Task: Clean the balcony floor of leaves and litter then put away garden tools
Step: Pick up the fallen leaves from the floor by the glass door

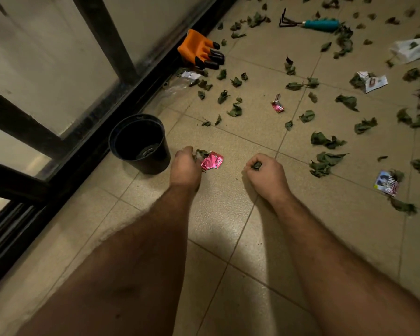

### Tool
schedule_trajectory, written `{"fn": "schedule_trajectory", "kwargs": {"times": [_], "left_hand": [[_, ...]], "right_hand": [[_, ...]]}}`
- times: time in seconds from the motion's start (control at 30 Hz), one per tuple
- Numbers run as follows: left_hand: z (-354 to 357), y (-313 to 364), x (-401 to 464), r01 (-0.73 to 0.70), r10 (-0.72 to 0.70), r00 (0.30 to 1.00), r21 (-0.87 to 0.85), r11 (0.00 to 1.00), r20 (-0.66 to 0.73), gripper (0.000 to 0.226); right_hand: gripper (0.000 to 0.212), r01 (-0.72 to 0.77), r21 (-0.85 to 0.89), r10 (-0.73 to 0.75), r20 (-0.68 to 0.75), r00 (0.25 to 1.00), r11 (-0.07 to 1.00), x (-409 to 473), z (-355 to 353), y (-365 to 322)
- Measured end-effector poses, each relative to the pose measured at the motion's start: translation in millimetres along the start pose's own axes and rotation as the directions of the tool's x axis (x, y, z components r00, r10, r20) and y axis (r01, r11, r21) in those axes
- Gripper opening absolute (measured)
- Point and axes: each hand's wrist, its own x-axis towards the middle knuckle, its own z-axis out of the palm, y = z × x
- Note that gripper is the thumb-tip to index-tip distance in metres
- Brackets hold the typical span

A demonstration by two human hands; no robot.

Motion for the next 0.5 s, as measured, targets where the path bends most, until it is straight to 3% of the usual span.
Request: {"fn": "schedule_trajectory", "kwargs": {"times": [0.17, 0.3, 0.5], "left_hand": [[-9, 1, -14, 0.048, -0.057, 0.997, -0.150, 0.987, -0.055, 0.035], [-16, 3, -13, 0.031, -0.049, 0.990, -0.137, 0.990, -0.131, 0.032], [-15, 6, -5, -0.046, 0.046, 0.999, 0.000, 0.999, 0.021, 0.051]], "right_hand": [[0.013, -0.028, 0.107, 0.028, 0.008, 1.000, 0.994, -6, 1, 1], [0.018, -0.024, 0.149, 0.020, 0.024, 1.000, 0.989, -13, 2, 1], [0.014, -0.040, 0.185, 0.033, 0.042, 0.999, 0.982, -17, -6, -1]]}}
